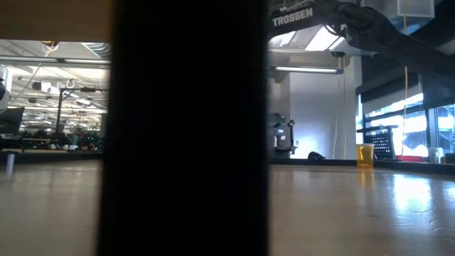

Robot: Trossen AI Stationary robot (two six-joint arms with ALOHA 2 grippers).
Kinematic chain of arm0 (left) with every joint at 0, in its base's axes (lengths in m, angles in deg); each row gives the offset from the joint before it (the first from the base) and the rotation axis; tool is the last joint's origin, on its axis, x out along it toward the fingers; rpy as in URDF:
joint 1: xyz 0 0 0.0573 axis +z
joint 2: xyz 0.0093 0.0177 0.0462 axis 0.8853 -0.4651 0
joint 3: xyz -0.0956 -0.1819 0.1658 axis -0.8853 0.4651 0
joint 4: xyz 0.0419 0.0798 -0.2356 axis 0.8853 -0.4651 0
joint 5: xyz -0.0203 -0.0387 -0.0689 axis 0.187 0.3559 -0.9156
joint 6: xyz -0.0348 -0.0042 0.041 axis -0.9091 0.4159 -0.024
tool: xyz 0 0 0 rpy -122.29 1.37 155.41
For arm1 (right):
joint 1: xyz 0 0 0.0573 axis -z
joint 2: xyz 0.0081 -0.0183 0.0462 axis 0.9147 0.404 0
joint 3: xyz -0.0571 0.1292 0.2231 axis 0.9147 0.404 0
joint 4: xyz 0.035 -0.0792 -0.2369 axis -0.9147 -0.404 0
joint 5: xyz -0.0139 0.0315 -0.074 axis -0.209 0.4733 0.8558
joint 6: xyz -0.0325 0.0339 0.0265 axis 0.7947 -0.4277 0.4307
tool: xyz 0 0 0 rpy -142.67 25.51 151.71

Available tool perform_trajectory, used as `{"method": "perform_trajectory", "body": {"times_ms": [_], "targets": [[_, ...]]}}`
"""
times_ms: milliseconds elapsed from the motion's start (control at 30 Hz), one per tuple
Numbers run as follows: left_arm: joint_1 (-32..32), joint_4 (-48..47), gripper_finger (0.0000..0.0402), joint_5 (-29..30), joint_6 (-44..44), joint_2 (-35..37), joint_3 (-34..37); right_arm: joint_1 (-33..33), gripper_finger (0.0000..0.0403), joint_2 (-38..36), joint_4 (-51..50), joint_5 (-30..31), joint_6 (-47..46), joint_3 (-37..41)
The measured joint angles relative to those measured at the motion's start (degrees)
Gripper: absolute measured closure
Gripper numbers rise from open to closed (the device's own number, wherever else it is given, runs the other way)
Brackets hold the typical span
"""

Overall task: Pick and place medicine bottles onto shelf by color
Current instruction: Put the blue pill bottle on the shelf aligned with the other blue pill bottle

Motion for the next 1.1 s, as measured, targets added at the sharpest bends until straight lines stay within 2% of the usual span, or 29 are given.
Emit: {"method": "perform_trajectory", "body": {"times_ms": [300, 500, 600, 833, 1100], "targets": [[0.0, 0.28, 0.0263, 0.16, 3.94, 0.0, 0.0, -4.0, 0.0281, -2.25, 0.08, -1.48, 0.78, -0.04], [-0.1, 0.35, 0.0263, -0.1, 14.87, -0.89, 0.13, -6.54, 0.0281, -5.54, 1.44, -3.64, 1.75, -0.05], [-0.11, 0.97, 0.0263, -2.14, 18.16, -1.36, 0.24, -7.71, 0.0281, -7.69, 2.39, -3.44, 2.72, -0.05], [-0.15, 17.11, 0.0263, -14.89, 24.23, -1.2, 6.83, -11.3, 0.0281, -12.29, 8.2, -3.65, 4.97, -0.05], [-0.13, 29.83, 0.0263, -15.4, 25.49, -1.84, 11.02, -14.15, 0.0281, -14.82, 12.8, -3.45, 6.04, -0.07]]}}
